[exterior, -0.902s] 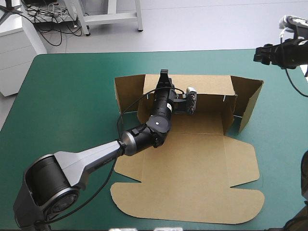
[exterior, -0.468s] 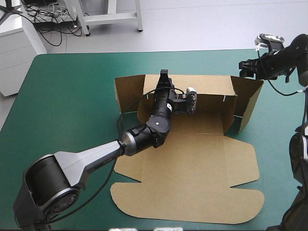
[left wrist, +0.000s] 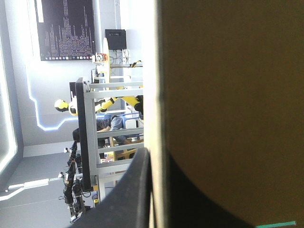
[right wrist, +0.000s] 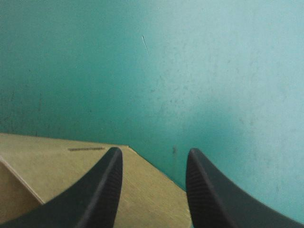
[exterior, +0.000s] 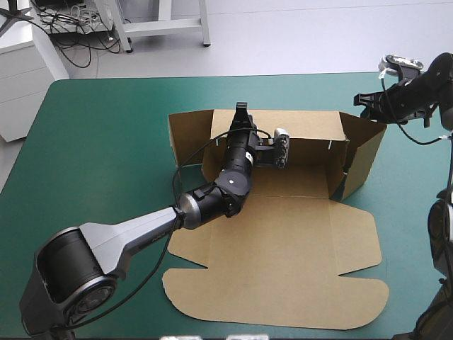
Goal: Fold the box
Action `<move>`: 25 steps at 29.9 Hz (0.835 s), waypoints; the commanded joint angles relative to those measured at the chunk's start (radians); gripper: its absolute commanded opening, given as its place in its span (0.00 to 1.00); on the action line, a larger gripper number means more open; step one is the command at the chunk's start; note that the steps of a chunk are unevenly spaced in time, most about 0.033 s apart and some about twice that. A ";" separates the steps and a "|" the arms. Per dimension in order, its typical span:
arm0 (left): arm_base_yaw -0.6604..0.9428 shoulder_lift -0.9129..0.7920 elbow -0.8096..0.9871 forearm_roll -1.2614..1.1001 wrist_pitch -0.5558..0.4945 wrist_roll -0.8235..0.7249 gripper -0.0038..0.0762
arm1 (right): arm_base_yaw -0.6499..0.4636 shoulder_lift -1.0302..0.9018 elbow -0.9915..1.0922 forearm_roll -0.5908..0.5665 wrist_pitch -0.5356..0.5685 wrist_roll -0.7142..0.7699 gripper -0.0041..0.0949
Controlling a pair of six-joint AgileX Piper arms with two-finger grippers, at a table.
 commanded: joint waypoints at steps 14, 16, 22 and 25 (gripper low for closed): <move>-0.012 -0.044 -0.021 0.022 0.011 -0.016 0.04 | -0.004 -0.268 0.310 0.048 -0.019 -0.198 0.43; -0.012 -0.044 -0.021 0.022 0.011 -0.016 0.04 | -0.004 -0.286 0.364 0.072 -0.053 -0.241 0.43; -0.012 -0.044 -0.021 0.022 0.013 -0.014 0.04 | -0.004 -0.307 0.504 0.223 -0.160 -0.389 0.43; -0.012 -0.044 -0.021 0.022 0.013 -0.014 0.04 | -0.004 -0.310 0.520 0.237 -0.160 -0.426 0.44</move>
